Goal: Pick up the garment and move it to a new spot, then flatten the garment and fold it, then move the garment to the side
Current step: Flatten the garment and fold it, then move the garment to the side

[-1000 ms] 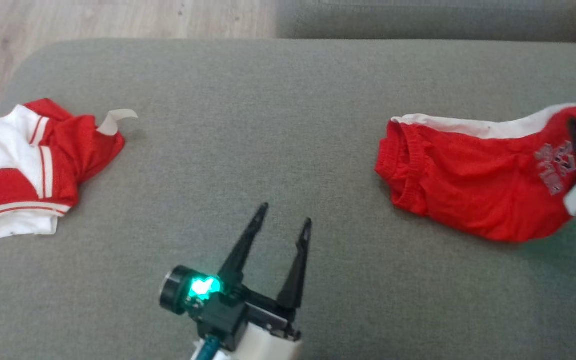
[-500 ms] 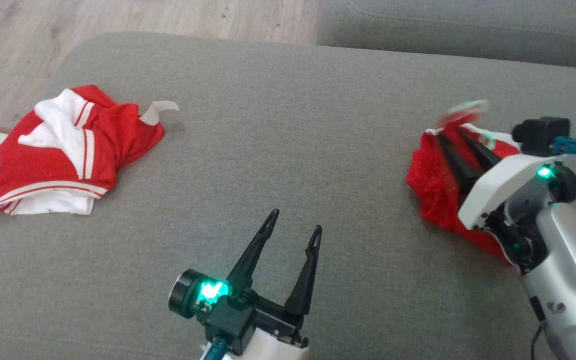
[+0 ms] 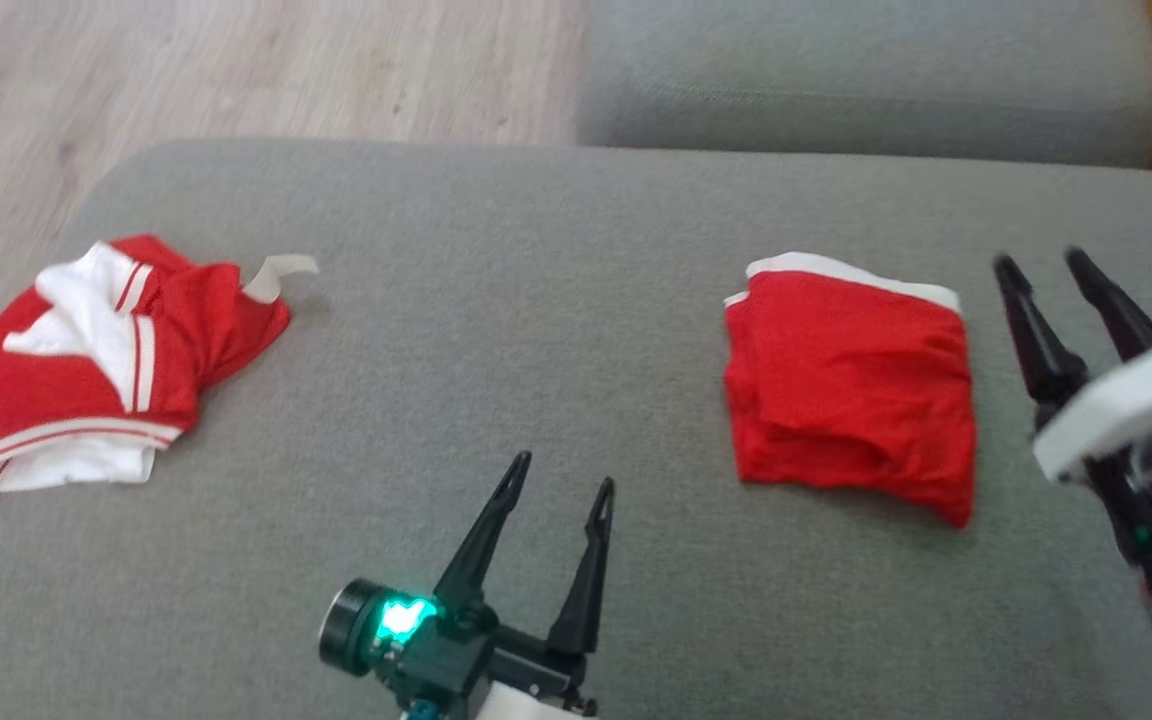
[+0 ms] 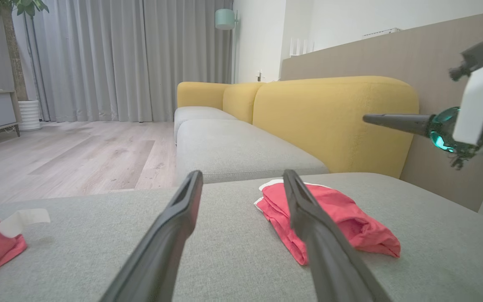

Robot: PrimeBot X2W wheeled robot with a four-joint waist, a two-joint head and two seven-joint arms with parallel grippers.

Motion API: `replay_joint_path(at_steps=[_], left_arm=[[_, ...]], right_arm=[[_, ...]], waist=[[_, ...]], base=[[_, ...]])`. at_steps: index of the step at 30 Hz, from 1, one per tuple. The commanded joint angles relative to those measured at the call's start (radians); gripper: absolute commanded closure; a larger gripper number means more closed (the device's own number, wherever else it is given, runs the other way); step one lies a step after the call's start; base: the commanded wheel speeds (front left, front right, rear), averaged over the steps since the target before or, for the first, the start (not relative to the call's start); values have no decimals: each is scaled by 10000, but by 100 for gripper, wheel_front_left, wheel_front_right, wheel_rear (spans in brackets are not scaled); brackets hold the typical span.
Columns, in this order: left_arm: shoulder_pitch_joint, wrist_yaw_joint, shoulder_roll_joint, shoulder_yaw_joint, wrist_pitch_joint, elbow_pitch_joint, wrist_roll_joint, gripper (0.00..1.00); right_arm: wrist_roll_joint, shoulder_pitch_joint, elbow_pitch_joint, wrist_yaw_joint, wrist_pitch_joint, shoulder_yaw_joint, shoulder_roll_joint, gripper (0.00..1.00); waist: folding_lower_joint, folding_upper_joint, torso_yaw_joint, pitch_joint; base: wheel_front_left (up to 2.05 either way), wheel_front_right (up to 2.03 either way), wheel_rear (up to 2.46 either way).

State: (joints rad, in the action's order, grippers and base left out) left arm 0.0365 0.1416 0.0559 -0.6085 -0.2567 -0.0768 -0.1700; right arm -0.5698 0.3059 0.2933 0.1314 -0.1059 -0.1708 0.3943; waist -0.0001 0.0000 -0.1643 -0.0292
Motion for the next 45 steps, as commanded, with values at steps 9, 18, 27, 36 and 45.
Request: replay_joint_path(at_steps=[9,18,27,36,45], left_arm=[[-567,409,-9,1529,-51,274,113,0],[-1429,666,115,2360,-51,69,150,0],[-2327,357,328,2861,-51,101,244,0],[-2576,89,280,3011,-51,34,541,0],[-2559,-100,197,3060,-51,18,809,0]], right_arm=[[1404,-2226,-1265,-7,2093,594,-860,0],[2038,-4099,-1420,-7,3552,361,-1766,0],[2556,-4896,-1654,-7,3673,918,-2079,0],[3322,-5210,-1677,-7,3675,936,-2328,0],[3439,-5299,-1639,-7,3676,1011,-2421,0]], waist=[[1,0,513,847],[1,0,551,1409],[1,0,538,1768],[1,0,511,1899],[1,0,555,1878]], base=[[0,0,0],[0,0,0],[0,0,0],[0,0,0],[0,0,0]])
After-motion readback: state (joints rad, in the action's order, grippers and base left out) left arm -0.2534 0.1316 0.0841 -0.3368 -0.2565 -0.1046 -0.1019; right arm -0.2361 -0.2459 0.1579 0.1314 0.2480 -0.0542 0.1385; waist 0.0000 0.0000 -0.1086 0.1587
